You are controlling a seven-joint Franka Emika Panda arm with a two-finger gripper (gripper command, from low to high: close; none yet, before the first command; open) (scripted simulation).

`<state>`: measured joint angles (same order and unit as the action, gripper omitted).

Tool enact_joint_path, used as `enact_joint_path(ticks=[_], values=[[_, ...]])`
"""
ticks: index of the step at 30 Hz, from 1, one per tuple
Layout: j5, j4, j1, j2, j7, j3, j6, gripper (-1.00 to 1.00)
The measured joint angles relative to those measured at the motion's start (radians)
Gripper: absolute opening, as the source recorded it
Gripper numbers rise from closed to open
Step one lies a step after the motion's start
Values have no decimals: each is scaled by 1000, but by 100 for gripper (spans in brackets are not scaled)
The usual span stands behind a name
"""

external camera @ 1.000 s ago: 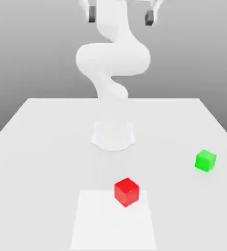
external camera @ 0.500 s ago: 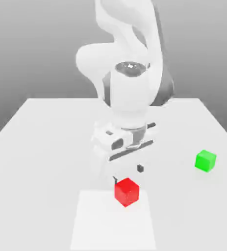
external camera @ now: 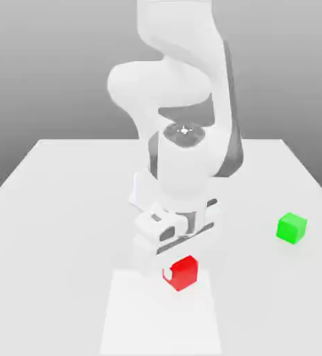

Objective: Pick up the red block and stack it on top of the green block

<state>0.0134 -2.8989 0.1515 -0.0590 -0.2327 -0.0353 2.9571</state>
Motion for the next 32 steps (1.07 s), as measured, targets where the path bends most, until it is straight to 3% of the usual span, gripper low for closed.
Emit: enact_joint_path(ticks=[5, 21, 25, 29, 30, 32], values=[[-12, -16, 28, 152, -34, 24, -135, -100], [161, 49, 515, 246, -326, 467, -282, -100], [78, 56, 502, 150, -404, 501, -197, -100], [-98, 60, 484, 19, -529, 474, -83, -100], [-139, 61, 493, -7, -558, 456, -60, 100], [-139, 61, 493, -7, -558, 456, -60, 100]])
